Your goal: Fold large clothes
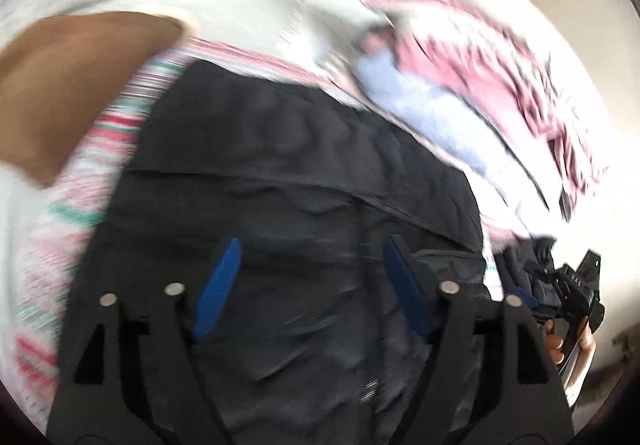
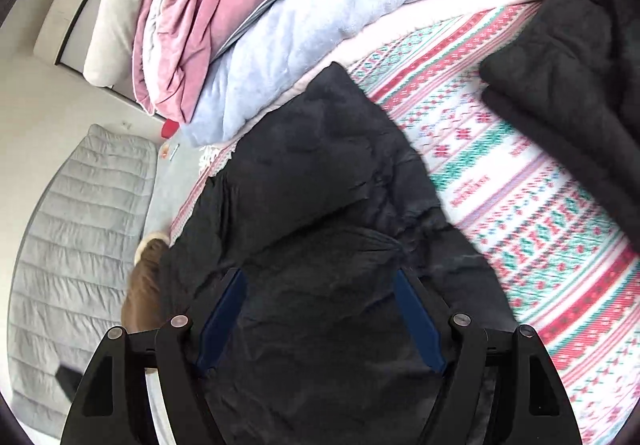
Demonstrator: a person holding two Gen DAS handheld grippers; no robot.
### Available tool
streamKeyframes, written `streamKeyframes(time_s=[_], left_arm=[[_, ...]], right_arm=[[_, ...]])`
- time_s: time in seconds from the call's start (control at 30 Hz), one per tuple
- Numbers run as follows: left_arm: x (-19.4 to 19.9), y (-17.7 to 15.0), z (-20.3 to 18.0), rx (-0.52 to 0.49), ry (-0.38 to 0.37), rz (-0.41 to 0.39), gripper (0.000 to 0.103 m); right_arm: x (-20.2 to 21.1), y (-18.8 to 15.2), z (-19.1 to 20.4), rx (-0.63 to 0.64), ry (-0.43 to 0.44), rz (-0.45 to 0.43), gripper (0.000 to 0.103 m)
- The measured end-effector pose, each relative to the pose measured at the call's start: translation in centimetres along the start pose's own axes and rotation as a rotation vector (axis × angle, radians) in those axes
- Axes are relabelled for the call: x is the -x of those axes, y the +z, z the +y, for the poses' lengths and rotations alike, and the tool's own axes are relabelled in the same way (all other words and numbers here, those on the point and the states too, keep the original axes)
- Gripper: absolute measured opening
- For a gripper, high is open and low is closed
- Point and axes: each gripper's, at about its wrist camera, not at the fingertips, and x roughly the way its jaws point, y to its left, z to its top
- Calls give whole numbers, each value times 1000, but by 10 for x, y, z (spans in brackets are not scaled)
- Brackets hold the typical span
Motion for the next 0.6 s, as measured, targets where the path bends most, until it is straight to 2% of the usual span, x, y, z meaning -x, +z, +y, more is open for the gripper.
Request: streamKeyframes(time_s=[0.1, 0.23, 0.3, 0.4, 0.5, 0.6], left_arm=[[31, -14, 43, 96, 69, -66, 78], [50, -34, 87, 162, 85, -103, 82], [53, -46, 102, 190, 97, -82, 83], [52, -60, 118, 212, 87, 25, 83], [60, -66, 125, 190, 88, 54, 83], [64, -72, 134, 185, 109, 92, 83]], right_arm=[[14, -2, -19, 6, -41, -18, 77], [34, -5, -39, 61, -97, -50, 77], [45, -8, -49, 98, -134, -72, 78], [61, -14, -65, 148, -186, -98, 78], [71, -21, -84, 142, -193, -102, 78], [76, -34, -97, 141, -182, -67, 78]])
